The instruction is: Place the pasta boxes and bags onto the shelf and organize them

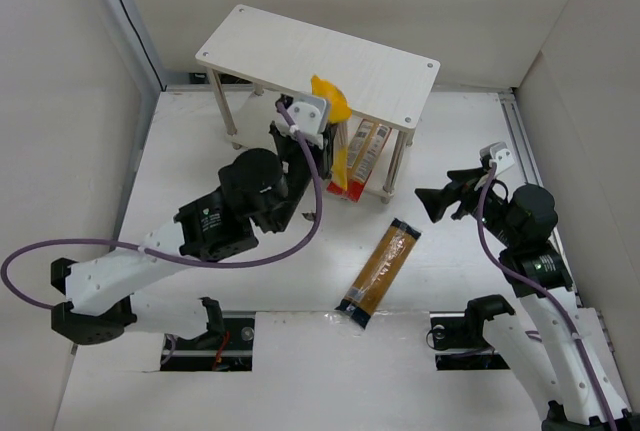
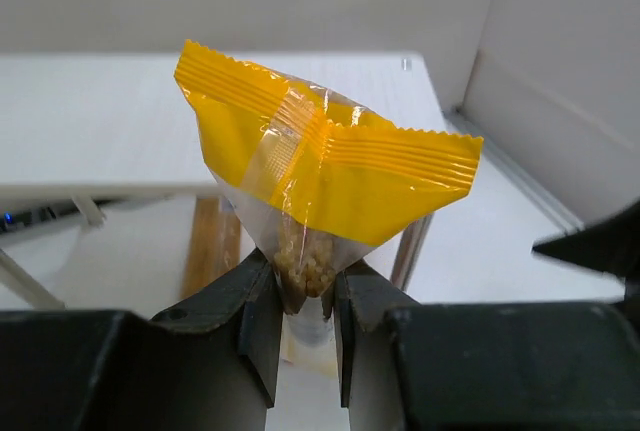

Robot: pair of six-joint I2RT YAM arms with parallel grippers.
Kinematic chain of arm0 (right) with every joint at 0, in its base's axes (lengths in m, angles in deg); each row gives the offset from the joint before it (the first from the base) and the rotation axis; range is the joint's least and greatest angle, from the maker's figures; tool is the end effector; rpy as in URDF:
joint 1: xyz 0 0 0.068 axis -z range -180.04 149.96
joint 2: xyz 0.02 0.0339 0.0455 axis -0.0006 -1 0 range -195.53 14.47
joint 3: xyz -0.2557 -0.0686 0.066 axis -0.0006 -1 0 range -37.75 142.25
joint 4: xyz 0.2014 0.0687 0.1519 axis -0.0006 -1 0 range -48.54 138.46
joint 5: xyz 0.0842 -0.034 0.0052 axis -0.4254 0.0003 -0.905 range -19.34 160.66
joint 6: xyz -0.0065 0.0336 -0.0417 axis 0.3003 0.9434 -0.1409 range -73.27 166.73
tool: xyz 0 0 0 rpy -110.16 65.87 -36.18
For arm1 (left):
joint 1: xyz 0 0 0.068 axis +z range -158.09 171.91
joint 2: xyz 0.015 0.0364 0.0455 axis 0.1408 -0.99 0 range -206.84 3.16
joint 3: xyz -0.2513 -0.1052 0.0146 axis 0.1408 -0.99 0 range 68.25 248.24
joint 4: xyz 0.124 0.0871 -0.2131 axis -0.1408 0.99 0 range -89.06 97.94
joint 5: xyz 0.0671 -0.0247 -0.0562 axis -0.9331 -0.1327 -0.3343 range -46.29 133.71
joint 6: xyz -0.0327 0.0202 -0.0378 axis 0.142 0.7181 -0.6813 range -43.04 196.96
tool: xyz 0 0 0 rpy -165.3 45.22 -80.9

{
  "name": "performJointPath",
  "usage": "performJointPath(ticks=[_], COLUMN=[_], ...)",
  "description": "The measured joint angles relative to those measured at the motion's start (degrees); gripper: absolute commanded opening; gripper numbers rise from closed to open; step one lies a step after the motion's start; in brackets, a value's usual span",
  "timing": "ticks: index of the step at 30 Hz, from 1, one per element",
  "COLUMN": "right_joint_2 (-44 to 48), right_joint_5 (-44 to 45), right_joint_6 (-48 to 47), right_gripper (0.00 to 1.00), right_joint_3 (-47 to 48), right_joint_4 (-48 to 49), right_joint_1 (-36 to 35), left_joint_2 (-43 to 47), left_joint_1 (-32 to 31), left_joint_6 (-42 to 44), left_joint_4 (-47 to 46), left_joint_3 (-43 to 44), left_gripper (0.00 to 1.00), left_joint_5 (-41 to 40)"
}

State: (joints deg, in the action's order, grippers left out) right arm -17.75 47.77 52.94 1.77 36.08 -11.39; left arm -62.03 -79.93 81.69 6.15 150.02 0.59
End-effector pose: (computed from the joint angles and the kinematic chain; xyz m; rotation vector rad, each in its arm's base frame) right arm 0.1330 0.0408 0.3355 -0.3805 1.6395 0.5624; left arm 0.0933 -0.2062 0.5004 0.3127 1.4073 -0.4488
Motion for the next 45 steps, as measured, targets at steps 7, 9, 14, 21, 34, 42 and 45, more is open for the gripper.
performJointPath(ticks=[7,9,14,21,34,42,45], right_joint_2=[0.04,0.15,0.94,1.14,1.03,-0.35,-0.92], right_joint_5=[0.76,1.27,1.92,3.04,4.81,5.11,5.09], right_joint_6=[0.00,0.00,0.00,0.04,0.04,0.04,0.04], right_gripper=[1.00,1.00,1.00,1.00,1.00,1.00,1.00], right_joint_3=[0.00,0.00,0.00,0.00,0.00,0.00,0.00], right_joint_4=[0.00,0.00,0.02,0.00,-0.02,-0.02,-0.04], right_joint_1=[0.00,0.00,0.00,0.00,0.00,0.00,0.00], left_joint_2=[-14.12,-21.09,-36.89,-45.55,-58.31,-58.58,-57.13], left_joint_1=[4.11,7.80,14.56,19.74,29.46,29.09,29.14], left_joint_6=[12.90,13.88,16.90,16.04,8.07,5.68,4.50], left_joint_4=[-10.58,-9.60,-5.77,-3.96,-7.63,-14.01,-13.09], left_joint_3=[22.03,31.56,50.90,54.51,57.31,57.53,57.51], left_gripper=[0.00,0.00,0.00,0.00,0.41,0.99,0.99], left_joint_5=[-0.92,-0.48,-0.39,4.31,18.34,20.15,20.13])
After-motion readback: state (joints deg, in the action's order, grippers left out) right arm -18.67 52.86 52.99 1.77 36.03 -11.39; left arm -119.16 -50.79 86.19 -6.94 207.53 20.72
